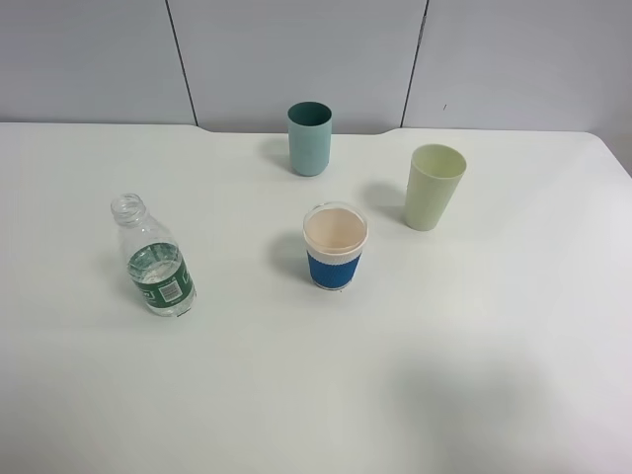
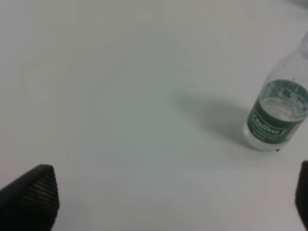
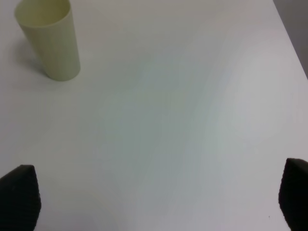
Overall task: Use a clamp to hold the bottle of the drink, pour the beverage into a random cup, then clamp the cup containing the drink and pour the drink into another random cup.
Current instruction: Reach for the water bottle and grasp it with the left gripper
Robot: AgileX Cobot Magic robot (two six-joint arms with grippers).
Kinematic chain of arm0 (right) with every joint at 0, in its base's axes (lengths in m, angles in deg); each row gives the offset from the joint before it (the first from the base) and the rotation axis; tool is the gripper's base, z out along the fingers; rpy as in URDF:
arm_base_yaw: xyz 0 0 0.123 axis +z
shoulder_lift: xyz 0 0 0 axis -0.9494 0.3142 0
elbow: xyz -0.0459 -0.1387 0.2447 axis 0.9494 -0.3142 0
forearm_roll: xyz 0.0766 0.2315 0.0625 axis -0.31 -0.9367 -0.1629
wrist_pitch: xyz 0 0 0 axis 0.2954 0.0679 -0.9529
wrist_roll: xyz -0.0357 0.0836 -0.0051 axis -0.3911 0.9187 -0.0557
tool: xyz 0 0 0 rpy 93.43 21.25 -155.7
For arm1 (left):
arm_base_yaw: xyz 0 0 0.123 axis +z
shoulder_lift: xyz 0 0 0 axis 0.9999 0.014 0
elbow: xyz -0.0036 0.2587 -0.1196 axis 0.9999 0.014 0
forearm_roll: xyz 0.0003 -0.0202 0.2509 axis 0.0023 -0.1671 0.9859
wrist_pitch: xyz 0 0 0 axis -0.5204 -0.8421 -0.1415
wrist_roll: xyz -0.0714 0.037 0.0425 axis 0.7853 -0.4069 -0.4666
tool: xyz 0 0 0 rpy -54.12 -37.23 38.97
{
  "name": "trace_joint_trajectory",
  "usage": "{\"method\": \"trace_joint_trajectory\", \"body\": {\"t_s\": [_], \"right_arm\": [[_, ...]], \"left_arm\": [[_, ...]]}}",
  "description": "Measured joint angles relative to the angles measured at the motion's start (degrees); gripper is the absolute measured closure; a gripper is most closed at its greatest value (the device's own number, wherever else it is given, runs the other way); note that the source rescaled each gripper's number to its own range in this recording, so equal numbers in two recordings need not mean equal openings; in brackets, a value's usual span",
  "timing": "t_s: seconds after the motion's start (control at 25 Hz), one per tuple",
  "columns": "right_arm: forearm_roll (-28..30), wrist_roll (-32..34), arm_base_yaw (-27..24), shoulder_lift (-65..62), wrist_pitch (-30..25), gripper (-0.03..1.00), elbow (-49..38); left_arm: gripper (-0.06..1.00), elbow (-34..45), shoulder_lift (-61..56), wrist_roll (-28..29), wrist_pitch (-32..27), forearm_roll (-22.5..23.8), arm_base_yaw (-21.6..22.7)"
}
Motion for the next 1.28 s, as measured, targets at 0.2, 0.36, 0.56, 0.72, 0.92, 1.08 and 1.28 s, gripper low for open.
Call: {"method": "trace_joint_trajectory", "body": {"t_s": [0.2,0.36,0.56,0.72,0.92,1.08,1.28], "right_arm": [[0.0,0.0,0.0,0.0,0.0,-0.03,0.0],[0.0,0.0,0.0,0.0,0.0,-0.03,0.0],[0.0,0.0,0.0,0.0,0.0,-0.03,0.0],[0.0,0.0,0.0,0.0,0.0,-0.03,0.0],[0.0,0.0,0.0,0.0,0.0,-0.03,0.0],[0.0,0.0,0.0,0.0,0.0,-0.03,0.0],[0.0,0.0,0.0,0.0,0.0,-0.03,0.0]], "left_arm": [[-0.06,0.0,0.0,0.33,0.0,0.15,0.0],[-0.06,0.0,0.0,0.33,0.0,0.46,0.0],[-0.06,-0.33,0.0,0.33,0.91,0.53,0.0],[-0.06,-1.44,0.97,0.0,5.13,0.62,0.0],[-0.06,-1.4,9.7,-0.87,7.88,0.67,0.0],[-0.06,-1.4,18.4,-4.89,11.13,0.67,0.0],[-0.06,-1.4,29.51,-9.02,13.37,0.67,-1.72]]}}
